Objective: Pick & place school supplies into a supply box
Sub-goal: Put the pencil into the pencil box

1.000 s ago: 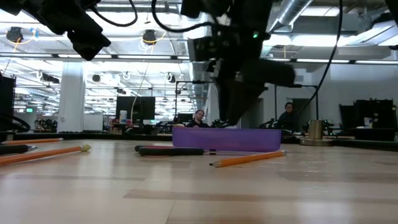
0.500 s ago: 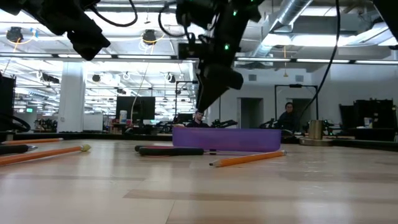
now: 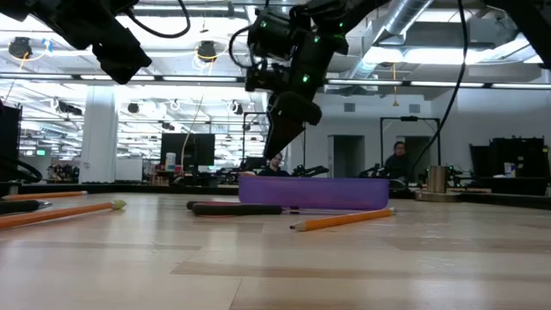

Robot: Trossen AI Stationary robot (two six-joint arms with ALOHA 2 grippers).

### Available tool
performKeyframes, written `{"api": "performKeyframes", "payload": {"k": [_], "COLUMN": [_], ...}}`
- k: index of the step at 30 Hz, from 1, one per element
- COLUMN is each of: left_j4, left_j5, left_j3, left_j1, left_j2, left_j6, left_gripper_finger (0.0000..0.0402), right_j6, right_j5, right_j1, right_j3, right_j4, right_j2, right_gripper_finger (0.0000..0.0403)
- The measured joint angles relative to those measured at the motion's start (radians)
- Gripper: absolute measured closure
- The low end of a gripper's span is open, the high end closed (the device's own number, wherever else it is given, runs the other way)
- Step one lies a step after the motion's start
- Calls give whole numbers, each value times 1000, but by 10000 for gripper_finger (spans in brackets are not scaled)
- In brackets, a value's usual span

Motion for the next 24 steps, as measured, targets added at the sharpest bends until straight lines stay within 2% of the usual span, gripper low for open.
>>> {"api": "performKeyframes", "payload": {"k": [15, 24], "left_j4": [-1, -2], "left_j5": [6, 5], "left_j3": [0, 0], "left_j1": [0, 0], "left_j2": [0, 0], "left_j6": [0, 0], "left_gripper_finger": [274, 274], "right_j6": [0, 6], "right_j5": [-23, -24], "right_j1": [-18, -19], "right_j3": [-13, -12], "right_j4": [41, 38], "right_j2": [67, 66], "right_gripper_finger": [283, 283]}}
